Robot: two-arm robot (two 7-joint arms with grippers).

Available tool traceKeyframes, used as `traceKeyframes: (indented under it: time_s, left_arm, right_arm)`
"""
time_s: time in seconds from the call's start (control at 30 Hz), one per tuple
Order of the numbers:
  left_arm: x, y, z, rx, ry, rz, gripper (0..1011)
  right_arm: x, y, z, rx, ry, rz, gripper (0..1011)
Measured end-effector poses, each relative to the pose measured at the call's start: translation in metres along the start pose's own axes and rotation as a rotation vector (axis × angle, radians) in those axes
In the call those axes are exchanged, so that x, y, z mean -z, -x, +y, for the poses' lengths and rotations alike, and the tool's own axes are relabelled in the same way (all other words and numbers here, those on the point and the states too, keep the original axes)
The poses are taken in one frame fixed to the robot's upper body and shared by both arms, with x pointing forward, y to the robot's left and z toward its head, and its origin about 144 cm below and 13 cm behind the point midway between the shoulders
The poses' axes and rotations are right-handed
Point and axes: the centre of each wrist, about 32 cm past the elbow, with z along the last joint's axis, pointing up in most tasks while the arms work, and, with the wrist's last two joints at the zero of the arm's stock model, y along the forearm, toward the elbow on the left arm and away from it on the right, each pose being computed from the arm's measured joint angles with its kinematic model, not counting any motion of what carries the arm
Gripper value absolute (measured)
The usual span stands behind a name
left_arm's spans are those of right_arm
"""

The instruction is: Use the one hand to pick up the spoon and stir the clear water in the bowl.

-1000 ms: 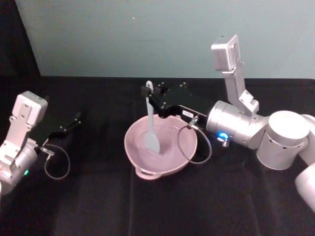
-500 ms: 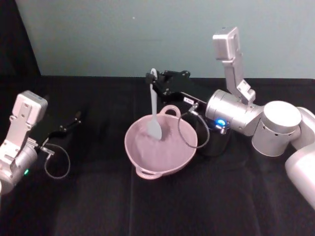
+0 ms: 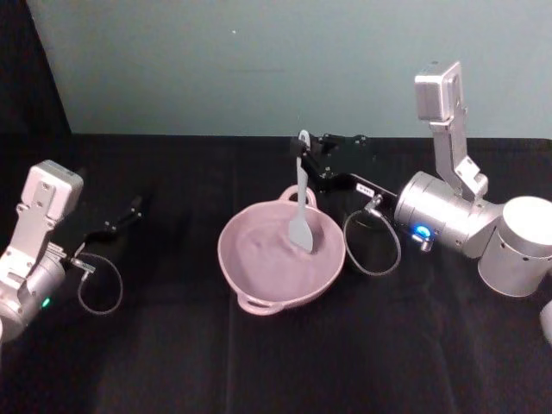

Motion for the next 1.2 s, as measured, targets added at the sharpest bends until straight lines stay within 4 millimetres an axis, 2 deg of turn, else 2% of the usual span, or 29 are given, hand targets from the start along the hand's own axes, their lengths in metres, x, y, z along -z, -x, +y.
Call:
traceKeyframes:
  time_s: [0.3, 0.63, 0.93, 1.2]
  left_arm:
    - [0.0, 0.0, 0.0, 0.0, 0.0, 0.0, 1011]
    - [0.0, 0.0, 0.0, 0.0, 0.0, 0.0, 1011]
    - [0.0, 0.0, 0.0, 0.0, 0.0, 0.0, 1011]
    - [0.0, 0.0, 0.0, 0.0, 0.0, 0.0, 1011]
  right_arm:
    - [-0.003, 0.02, -0.007, -0.052, 0.007, -0.002, 112]
    - [-0.001, 0.029, 0.013, -0.118, -0.015, 0.019, 112]
    - [0.0, 0.018, 0.036, -0.13, -0.018, 0.031, 112]
    - [0.007, -0.002, 0.041, -0.083, -0.04, 0.071, 112]
